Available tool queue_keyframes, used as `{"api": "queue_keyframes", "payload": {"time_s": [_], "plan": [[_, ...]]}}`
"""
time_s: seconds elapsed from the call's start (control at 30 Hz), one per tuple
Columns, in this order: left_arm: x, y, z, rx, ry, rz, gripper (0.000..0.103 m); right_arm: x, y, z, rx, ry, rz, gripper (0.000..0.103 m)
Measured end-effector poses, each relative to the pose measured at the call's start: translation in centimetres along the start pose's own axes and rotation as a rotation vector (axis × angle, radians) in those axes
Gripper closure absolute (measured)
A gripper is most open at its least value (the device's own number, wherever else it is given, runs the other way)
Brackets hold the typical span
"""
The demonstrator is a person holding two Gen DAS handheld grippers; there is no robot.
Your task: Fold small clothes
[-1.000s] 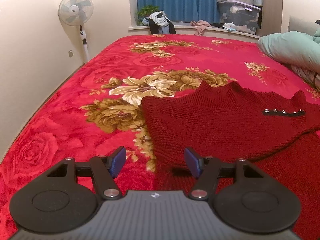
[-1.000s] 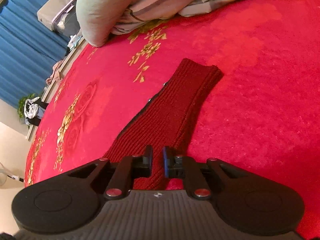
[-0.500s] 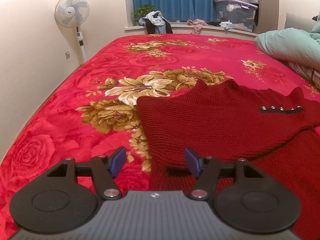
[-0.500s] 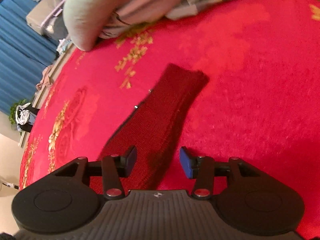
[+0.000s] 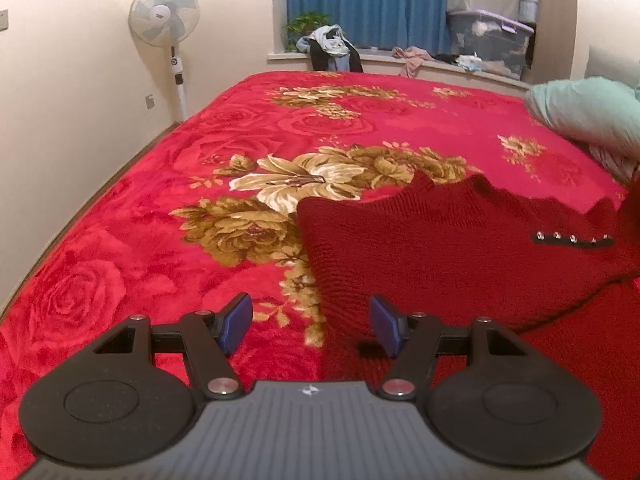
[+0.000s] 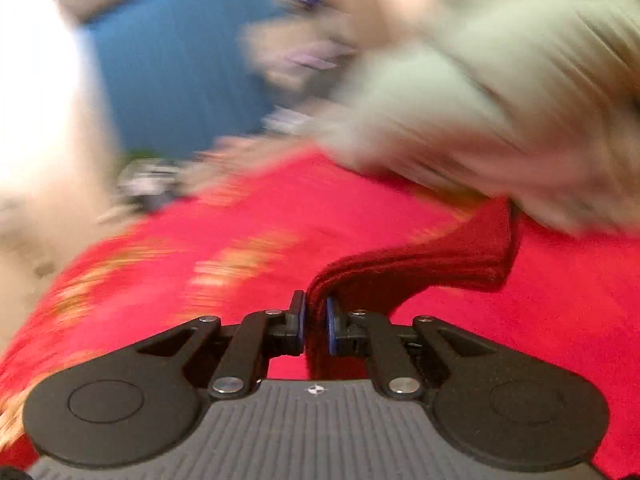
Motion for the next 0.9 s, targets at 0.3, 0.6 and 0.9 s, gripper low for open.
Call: {"api": "queue_keyframes", "payload": {"time_s": [0.3, 0.6, 0.9], "plan": [[0.5, 0.5, -1.9, 0.08, -0.003, -0.022, 0.033, 5.0, 13.6, -24.1, 0.177, -0.561, -0.372, 0.089], [-0.7, 1.0, -0.7, 0.258, 0.262, -0.059, 0.073, 9.9, 11.6, -18.3, 0.17, -0.389, -0.473, 0.081], [-5.1, 3.5, 1.2, 0.451, 0.379, -0.275, 0.068, 9.0, 12.9, -11.7, 0.026, -0.231, -0.399, 0.073]]}}
Point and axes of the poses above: each gripper's, at about its wrist camera, not at the fingertips, and x roughly against the way its jaws point, z to its right, y to its underside, the point moved 5 cm from there along -x, roughly the way its jaws point, and after that the axes turned 4 degrees about -x, right-handed, at the moved point
